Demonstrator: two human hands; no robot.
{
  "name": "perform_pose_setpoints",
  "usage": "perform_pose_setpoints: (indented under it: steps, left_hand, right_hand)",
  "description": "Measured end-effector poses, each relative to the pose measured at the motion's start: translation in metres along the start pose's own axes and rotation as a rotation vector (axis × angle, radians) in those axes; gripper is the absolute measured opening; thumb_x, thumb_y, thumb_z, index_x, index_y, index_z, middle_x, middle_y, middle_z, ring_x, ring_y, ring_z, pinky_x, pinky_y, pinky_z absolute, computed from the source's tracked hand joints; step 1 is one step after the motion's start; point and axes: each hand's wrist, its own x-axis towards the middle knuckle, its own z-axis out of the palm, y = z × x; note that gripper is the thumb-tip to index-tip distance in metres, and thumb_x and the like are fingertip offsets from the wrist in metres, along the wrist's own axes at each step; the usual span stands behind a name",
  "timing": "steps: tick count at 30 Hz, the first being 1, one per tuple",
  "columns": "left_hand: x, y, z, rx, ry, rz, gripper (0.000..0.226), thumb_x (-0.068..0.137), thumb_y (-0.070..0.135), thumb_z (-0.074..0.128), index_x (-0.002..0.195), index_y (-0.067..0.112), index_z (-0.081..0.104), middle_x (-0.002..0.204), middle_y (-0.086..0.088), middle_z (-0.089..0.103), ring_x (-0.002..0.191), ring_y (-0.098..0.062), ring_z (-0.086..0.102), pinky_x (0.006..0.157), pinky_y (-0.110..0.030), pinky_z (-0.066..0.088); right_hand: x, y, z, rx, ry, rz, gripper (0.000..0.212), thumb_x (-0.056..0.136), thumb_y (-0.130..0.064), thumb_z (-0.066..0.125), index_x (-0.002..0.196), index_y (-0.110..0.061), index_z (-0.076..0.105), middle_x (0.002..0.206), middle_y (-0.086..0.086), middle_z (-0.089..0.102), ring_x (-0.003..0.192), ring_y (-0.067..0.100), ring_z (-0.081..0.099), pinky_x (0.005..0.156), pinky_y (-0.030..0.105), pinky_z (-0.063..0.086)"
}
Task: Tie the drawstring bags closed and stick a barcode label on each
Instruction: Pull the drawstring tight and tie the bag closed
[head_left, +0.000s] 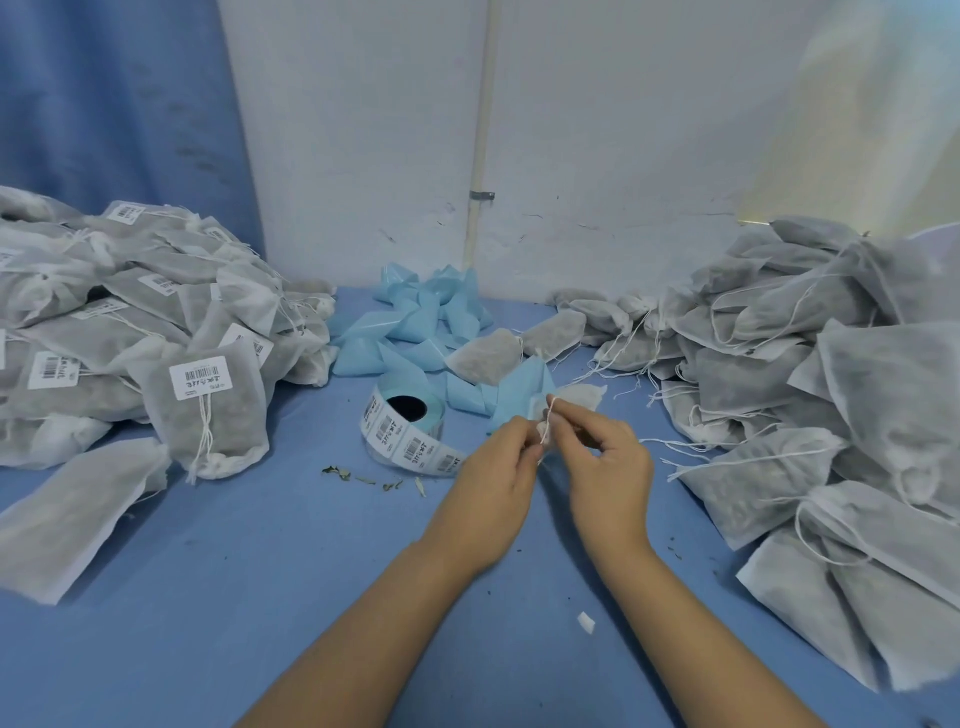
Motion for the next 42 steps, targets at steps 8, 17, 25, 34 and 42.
perform_pose_setpoints:
  steps: [8, 17, 25, 34, 42]
  left_hand:
    - [0.005, 0.001, -0.003, -0.294, 0.168, -0.216, 0.015, 0.102, 0.021, 0.038, 0.088, 0.024, 0.043, 0.073, 0.004, 0.061, 0.064, -0.019, 0.059, 0.054, -0.031, 0.044]
    - [0.004, 0.012, -0.002, -0.245, 0.23, -0.165, 0.016, 0.101, 0.023, 0.043, 0.084, 0.026, 0.042, 0.062, 0.005, 0.061, 0.044, -0.016, 0.054, 0.045, -0.022, 0.044]
    - [0.004, 0.014, -0.002, -0.258, 0.218, -0.12, 0.013, 0.1, 0.018, 0.044, 0.089, 0.026, 0.046, 0.099, 0.003, 0.068, 0.09, -0.008, 0.065, 0.083, -0.03, 0.05]
    - [0.008, 0.009, -0.01, -0.17, 0.216, -0.104, 0.009, 0.1, 0.019, 0.044, 0.093, 0.022, 0.048, 0.1, 0.001, 0.067, 0.09, -0.011, 0.06, 0.084, -0.035, 0.046]
    - [0.008, 0.005, -0.01, -0.092, 0.171, -0.061, 0.012, 0.1, 0.017, 0.044, 0.092, 0.021, 0.053, 0.086, 0.01, 0.065, 0.082, -0.004, 0.059, 0.077, -0.025, 0.045]
  right_hand:
    - [0.003, -0.003, -0.003, 0.228, -0.127, 0.128, 0.018, 0.081, -0.008, 0.072, 0.08, -0.025, 0.076, 0.082, -0.013, 0.075, 0.083, 0.001, 0.069, 0.074, 0.011, 0.048]
    - [-0.001, -0.006, -0.002, -0.219, -0.172, -0.263, 0.009, 0.079, -0.009, 0.075, 0.077, -0.017, 0.074, 0.081, -0.013, 0.066, 0.091, 0.012, 0.054, 0.081, 0.006, 0.033]
    - [-0.001, -0.012, 0.003, 0.195, -0.19, 0.114, 0.022, 0.08, 0.003, 0.07, 0.069, -0.016, 0.064, 0.094, -0.001, 0.048, 0.062, -0.007, 0.054, 0.065, 0.007, 0.043]
    - [0.001, -0.016, 0.002, 0.349, -0.249, 0.302, 0.023, 0.081, -0.006, 0.07, 0.062, -0.02, 0.071, 0.08, -0.002, 0.064, 0.071, 0.003, 0.058, 0.065, 0.009, 0.043]
    - [0.004, -0.023, 0.0, 0.821, -0.345, 0.614, 0.009, 0.07, -0.018, 0.062, 0.064, -0.016, 0.069, 0.071, -0.003, 0.067, 0.062, 0.006, 0.057, 0.054, 0.017, 0.04]
